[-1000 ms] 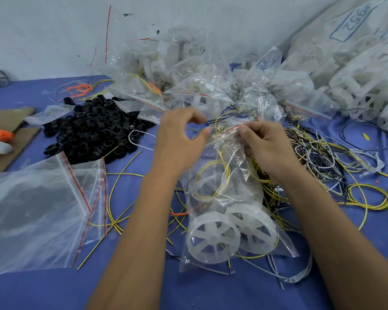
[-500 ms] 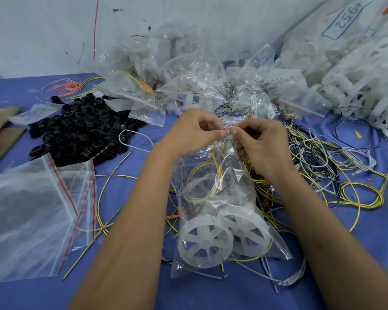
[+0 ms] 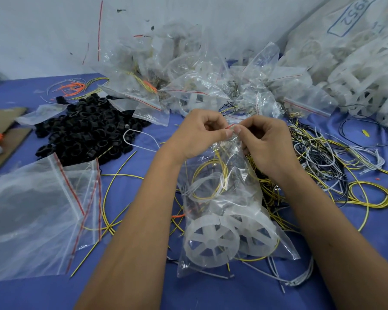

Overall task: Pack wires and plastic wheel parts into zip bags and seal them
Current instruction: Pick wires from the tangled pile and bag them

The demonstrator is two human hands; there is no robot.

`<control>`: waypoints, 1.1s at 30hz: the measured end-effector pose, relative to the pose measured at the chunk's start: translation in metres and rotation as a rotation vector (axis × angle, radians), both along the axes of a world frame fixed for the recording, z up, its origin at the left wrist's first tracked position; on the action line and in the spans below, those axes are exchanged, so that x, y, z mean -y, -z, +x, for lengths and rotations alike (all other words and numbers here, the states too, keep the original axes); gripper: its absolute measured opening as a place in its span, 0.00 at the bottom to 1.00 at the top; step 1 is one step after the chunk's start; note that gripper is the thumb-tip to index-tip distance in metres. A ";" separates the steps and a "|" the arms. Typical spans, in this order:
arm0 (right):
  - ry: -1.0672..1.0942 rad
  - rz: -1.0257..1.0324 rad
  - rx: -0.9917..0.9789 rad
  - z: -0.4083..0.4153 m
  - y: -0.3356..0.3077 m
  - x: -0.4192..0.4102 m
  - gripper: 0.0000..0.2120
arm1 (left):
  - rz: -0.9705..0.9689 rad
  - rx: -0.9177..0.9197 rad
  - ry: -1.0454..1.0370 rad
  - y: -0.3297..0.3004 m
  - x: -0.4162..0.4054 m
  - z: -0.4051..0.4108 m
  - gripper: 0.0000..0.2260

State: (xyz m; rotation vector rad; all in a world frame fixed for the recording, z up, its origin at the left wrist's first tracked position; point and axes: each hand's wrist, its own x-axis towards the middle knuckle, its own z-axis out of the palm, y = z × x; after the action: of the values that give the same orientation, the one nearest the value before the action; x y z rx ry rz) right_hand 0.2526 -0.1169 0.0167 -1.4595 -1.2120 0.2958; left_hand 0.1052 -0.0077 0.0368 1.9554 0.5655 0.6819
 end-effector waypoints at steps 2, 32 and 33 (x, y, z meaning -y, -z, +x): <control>0.007 -0.009 0.008 0.000 0.000 0.000 0.07 | -0.004 -0.014 -0.003 0.000 0.000 -0.001 0.07; -0.112 -0.071 -0.111 -0.007 -0.002 0.003 0.05 | -0.017 -0.039 -0.004 0.007 -0.010 -0.012 0.04; -0.106 -0.062 -0.117 -0.007 -0.002 0.003 0.05 | -0.020 -0.035 -0.004 0.006 -0.010 -0.012 0.04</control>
State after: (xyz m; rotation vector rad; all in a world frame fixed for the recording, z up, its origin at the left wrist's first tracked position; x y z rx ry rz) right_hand 0.2456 -0.1197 0.0191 -1.4135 -1.1962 0.4877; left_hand 0.0935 0.0019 0.0305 1.9514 0.5952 0.6432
